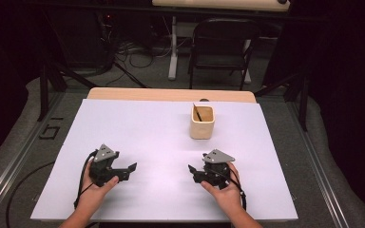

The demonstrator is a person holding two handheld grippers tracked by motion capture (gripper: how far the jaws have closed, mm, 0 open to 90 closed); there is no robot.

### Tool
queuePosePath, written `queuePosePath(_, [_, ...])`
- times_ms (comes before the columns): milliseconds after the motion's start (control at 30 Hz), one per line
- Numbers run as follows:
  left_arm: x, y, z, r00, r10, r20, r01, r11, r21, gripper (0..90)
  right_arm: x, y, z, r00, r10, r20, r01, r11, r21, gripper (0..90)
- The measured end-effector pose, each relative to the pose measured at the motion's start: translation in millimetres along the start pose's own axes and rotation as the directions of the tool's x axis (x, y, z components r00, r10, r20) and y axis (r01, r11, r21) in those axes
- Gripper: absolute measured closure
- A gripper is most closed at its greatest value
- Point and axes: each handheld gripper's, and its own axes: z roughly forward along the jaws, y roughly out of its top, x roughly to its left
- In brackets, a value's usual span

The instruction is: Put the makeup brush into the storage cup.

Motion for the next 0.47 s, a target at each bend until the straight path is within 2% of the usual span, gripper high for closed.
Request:
queuePosePath(400, [3.6, -1.6, -5.1, 0.9999, 0.004, 0.009, -0.004, 0.9999, 0.017, 15.5, -10.7, -1.8, -8.4, 0.9996, 0.028, 0.008, -0.028, 1.0, 0.011, 29.6])
queuePosePath(467, [4.4, -1.4, -5.6, 0.9999, 0.007, 0.01, -0.007, 0.9998, 0.02, 15.5, -13.2, -4.1, -11.9, 0.9993, 0.028, 0.024, -0.028, 0.999, 0.022, 29.6])
